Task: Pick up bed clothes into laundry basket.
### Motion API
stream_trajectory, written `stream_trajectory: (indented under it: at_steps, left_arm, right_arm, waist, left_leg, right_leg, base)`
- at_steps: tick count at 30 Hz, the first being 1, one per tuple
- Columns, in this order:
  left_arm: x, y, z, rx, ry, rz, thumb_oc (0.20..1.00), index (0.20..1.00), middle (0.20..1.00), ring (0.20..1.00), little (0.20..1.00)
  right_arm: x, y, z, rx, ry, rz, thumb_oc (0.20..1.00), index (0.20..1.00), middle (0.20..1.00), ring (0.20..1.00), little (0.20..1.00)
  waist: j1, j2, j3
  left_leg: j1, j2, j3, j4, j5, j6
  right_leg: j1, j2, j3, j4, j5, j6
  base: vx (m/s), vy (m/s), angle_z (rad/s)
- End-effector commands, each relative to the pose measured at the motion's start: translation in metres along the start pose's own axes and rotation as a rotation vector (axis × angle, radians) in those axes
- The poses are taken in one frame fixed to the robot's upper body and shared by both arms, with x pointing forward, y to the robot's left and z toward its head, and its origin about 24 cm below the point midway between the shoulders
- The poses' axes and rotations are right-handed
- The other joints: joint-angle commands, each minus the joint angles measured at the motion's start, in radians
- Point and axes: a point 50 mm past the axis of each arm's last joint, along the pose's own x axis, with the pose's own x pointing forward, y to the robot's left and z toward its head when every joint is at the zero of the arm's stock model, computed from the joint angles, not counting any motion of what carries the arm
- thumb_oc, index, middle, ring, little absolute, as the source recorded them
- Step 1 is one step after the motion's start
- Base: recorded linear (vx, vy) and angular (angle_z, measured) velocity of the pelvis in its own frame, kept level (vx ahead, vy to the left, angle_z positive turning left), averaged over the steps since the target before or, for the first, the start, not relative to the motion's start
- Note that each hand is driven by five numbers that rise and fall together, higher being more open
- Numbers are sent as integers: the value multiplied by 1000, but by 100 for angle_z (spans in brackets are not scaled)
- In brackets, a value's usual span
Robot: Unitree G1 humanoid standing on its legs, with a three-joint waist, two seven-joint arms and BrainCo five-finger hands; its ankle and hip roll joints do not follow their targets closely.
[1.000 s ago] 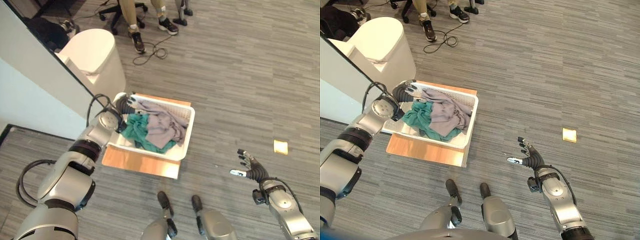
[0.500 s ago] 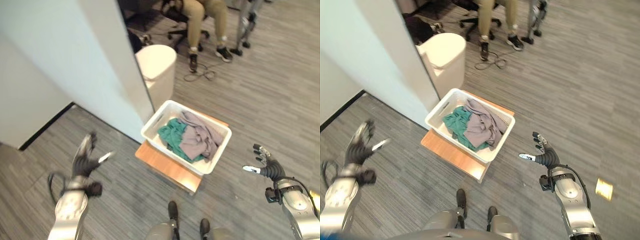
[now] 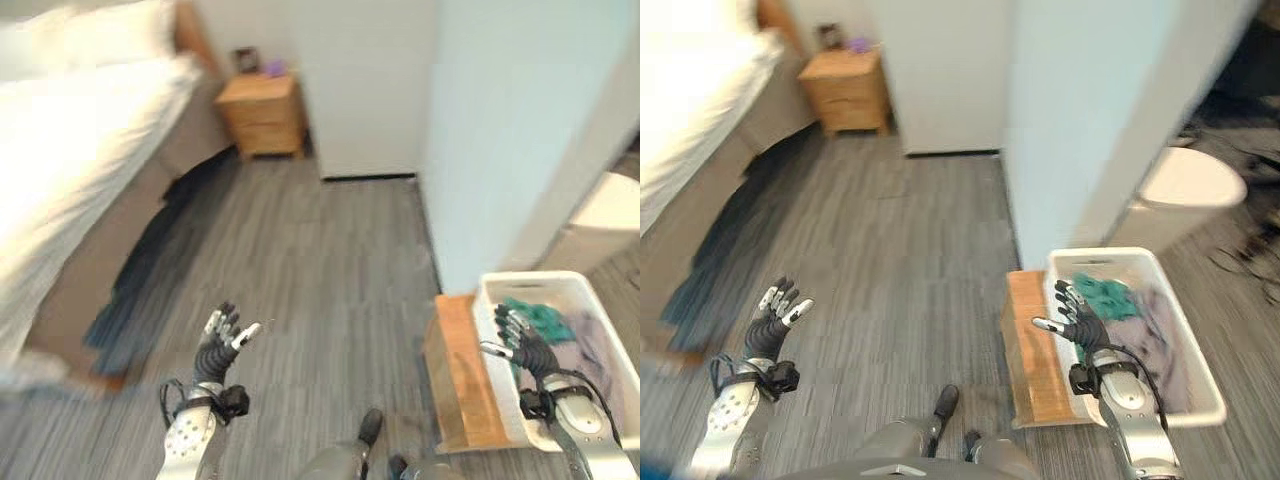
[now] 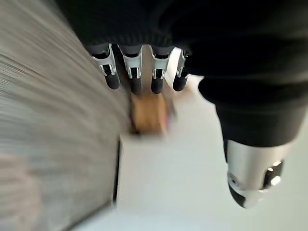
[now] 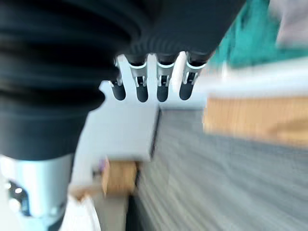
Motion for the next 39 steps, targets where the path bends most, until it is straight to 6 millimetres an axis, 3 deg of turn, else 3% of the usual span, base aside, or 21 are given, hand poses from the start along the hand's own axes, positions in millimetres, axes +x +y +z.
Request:
stream_trajectory:
  at_steps: [1, 4, 5, 7, 8, 12, 14, 19, 20, 21, 22, 28, 29, 30, 39]
  left_arm:
    - [2, -2, 25, 10, -120, -43, 1000, 1000, 1000, 1000, 1000]
    - [0, -2, 23, 31, -104, -57, 1000, 1000, 1000, 1000, 1000]
    - [4, -5, 27, 69, -116, -71, 1000, 1000, 1000, 1000, 1000]
    - [6, -9, 29, 68, -125, -84, 1000, 1000, 1000, 1000, 1000]
    - [7, -16, 30, 74, -133, -115, 1000, 1000, 1000, 1000, 1000]
    - [5, -17, 34, 122, -153, -126, 1000, 1000, 1000, 1000, 1000]
    - [0, -12, 30, 122, -139, -103, 1000, 1000, 1000, 1000, 1000]
    - [-5, -4, 24, 136, -111, -62, 1000, 1000, 1000, 1000, 1000]
    - [-5, -3, 24, 137, -113, -55, 784, 784, 784, 784, 784]
    - [-5, -2, 25, 136, -115, -50, 395, 395, 395, 395, 395]
    - [-4, -2, 26, 134, -122, -50, 200, 200, 200, 200, 200]
    - [-3, -4, 23, 115, -112, -54, 200, 200, 200, 200, 200]
    - [-2, -4, 23, 119, -110, -52, 526, 526, 526, 526, 526]
    - [-2, -4, 23, 119, -110, -52, 1000, 1000, 1000, 1000, 1000]
    - [-6, 0, 14, 82, -78, -15, 1000, 1000, 1000, 1000, 1000]
  right_arm:
    - [1, -10, 30, 48, -157, -31, 1000, 1000, 1000, 1000, 1000]
    - [-4, -11, 26, 66, -147, -41, 1000, 1000, 1000, 1000, 1000]
    - [-6, -12, 25, 60, -146, -54, 1000, 1000, 1000, 1000, 1000]
    - [-8, -12, 24, 67, -148, -63, 1000, 1000, 1000, 1000, 1000]
    - [-9, -11, 21, 91, -141, -64, 1000, 1000, 1000, 1000, 1000]
    - [-6, 0, 16, 109, -122, -19, 1000, 1000, 1000, 1000, 1000]
    - [1, 17, 14, 169, -108, 52, 1000, 1000, 1000, 1000, 1000]
    - [5, 28, 17, 143, -100, 118, 1000, 1000, 1000, 1000, 1000]
    - [5, 28, 17, 139, -98, 120, 1000, 1000, 1000, 1000, 1000]
    - [7, 29, 17, 139, -97, 122, 1000, 1000, 1000, 1000, 1000]
    - [8, 29, 18, 135, -100, 122, 1000, 1000, 1000, 1000, 1000]
    - [10, 25, 21, 127, -109, 104, 1000, 1000, 1000, 1000, 1000]
    - [11, 26, 20, 130, -109, 105, 1000, 1000, 1000, 1000, 1000]
    - [11, 26, 20, 130, -109, 105, 1000, 1000, 1000, 1000, 1000]
    - [7, 30, 13, 112, -73, 130, 1000, 1000, 1000, 1000, 1000]
  waist:
    - [-56, -41, 13]
    - [-84, -44, -12]
    - [-108, -35, -32]
    - [-123, -25, -43]
    - [-132, -6, -63]
    - [-121, -2, -71]
    - [-100, -1, -66]
    - [-85, 2, -67]
    - [-82, 2, -67]
    - [-78, 2, -69]
    - [-75, 1, -72]
    - [-67, -3, -88]
    - [-66, -3, -89]
    - [-66, -3, -88]
    - [-62, -15, -95]
  left_leg:
    - [132, 118, 49, 17, 27, 10]
    - [195, 163, 97, 0, 18, 0]
    - [258, 200, 151, -38, 11, -18]
    - [287, 202, 179, -82, -4, -23]
    - [303, 192, 192, -188, 27, -29]
    - [317, 177, 160, -243, 46, -26]
    - [324, 158, 157, -264, 49, -13]
    - [331, 138, 149, -267, 48, 2]
    - [333, 133, 147, -267, 46, 5]
    - [334, 131, 146, -266, 46, 8]
    - [334, 128, 144, -265, 46, 9]
    - [343, 117, 139, -267, 41, 19]
    - [345, 117, 139, -267, 40, 20]
    - [345, 117, 139, -267, 40, 20]
    - [357, 116, 146, -270, 35, 21]
  right_leg:
    - [81, -86, -87, -172, 104, 125]
    - [77, -107, -155, -183, 113, 130]
    - [77, -115, -220, -185, 108, 134]
    - [76, -119, -255, -189, 107, 141]
    - [86, -108, -288, -223, 118, 149]
    - [86, -101, -295, -231, 128, 155]
    - [81, -120, -300, -220, 142, 165]
    - [77, -138, -296, -188, 137, 172]
    - [77, -141, -295, -185, 137, 173]
    - [80, -144, -296, -184, 137, 175]
    - [83, -147, -297, -183, 137, 176]
    - [97, -154, -294, -186, 138, 184]
    - [97, -156, -291, -186, 140, 185]
    - [97, -156, -290, -186, 140, 185]
    - [111, -149, -280, -205, 145, 188]
  base:
    - [-278, -11, 140]
    - [-113, 29, 148]
    - [-151, 105, 109]
    - [-86, 98, 90]
    - [-33, 108, 170]
    - [-34, 77, 53]
    - [-61, 153, -1]
    - [-26, 89, -6]
    - [-6, 43, 3]
    - [-7, 57, 3]
    - [-5, 47, 2]
    - [4, 32, 3]
    - [0, 0, 0]
    - [0, 20, -4]
    - [10, 0, -1]
